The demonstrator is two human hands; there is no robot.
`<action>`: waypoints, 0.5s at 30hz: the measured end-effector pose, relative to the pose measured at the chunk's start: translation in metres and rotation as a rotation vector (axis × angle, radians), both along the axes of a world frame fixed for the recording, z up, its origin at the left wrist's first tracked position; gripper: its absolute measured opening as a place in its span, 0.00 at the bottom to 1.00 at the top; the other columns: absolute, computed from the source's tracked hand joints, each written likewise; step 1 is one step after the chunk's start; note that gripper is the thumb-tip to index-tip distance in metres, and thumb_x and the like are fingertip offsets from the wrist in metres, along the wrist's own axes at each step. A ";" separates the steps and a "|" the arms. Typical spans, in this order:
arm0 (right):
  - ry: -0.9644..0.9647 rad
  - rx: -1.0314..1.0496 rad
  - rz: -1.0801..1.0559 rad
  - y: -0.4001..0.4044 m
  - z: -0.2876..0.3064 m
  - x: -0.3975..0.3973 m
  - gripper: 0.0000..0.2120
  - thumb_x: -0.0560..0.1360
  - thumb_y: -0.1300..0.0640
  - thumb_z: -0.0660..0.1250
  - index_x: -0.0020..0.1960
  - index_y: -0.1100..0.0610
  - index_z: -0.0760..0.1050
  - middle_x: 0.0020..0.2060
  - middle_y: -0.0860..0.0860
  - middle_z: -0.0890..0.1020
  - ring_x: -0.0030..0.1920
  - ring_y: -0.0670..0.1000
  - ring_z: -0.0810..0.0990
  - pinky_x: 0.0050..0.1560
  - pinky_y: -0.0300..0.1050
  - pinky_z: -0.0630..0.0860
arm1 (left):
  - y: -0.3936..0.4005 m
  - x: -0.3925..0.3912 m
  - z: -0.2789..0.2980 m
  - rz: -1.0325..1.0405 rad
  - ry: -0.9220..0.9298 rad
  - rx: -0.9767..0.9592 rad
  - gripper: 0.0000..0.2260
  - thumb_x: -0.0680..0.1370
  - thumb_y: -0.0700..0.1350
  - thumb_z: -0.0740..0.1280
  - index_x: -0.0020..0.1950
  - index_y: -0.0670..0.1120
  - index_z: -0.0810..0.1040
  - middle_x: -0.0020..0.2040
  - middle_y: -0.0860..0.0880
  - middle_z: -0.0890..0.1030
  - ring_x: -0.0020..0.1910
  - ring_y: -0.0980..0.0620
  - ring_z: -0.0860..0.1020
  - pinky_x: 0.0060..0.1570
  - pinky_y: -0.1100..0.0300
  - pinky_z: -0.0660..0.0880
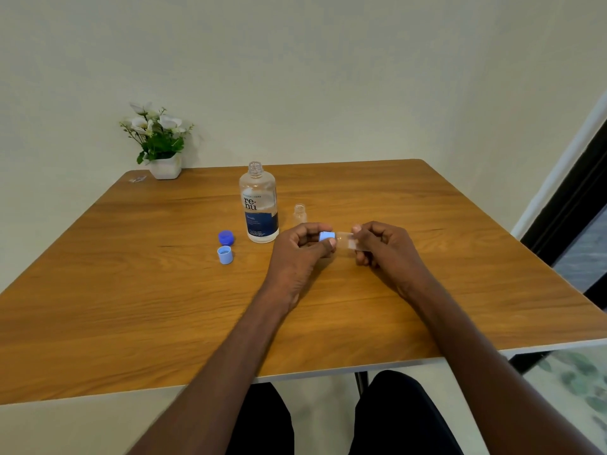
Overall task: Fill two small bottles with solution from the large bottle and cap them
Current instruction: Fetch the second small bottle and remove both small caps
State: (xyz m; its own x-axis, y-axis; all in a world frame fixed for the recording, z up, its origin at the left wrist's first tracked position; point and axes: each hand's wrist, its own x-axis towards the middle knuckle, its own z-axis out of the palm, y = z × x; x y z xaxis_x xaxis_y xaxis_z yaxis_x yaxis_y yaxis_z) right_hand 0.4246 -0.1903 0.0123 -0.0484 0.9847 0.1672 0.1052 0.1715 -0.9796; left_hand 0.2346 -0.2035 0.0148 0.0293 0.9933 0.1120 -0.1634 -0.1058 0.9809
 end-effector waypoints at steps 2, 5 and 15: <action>-0.004 0.008 0.013 -0.002 0.001 0.002 0.09 0.81 0.55 0.72 0.56 0.60 0.83 0.38 0.52 0.82 0.36 0.45 0.78 0.36 0.36 0.75 | 0.000 0.000 0.000 0.008 -0.013 -0.010 0.13 0.76 0.34 0.75 0.60 0.40 0.83 0.50 0.37 0.87 0.44 0.50 0.84 0.48 0.60 0.83; 0.001 0.009 0.019 -0.002 0.004 0.006 0.10 0.80 0.57 0.73 0.60 0.57 0.82 0.45 0.52 0.83 0.40 0.46 0.78 0.36 0.37 0.75 | 0.000 0.000 0.000 0.024 -0.031 -0.017 0.12 0.76 0.35 0.75 0.59 0.40 0.84 0.50 0.38 0.87 0.43 0.50 0.84 0.48 0.61 0.83; 0.007 -0.012 0.031 0.000 0.005 0.005 0.11 0.81 0.58 0.71 0.63 0.57 0.80 0.44 0.52 0.83 0.38 0.45 0.79 0.35 0.37 0.75 | 0.001 0.000 0.001 0.024 -0.024 -0.031 0.13 0.75 0.36 0.77 0.59 0.41 0.84 0.49 0.42 0.87 0.44 0.51 0.85 0.49 0.60 0.82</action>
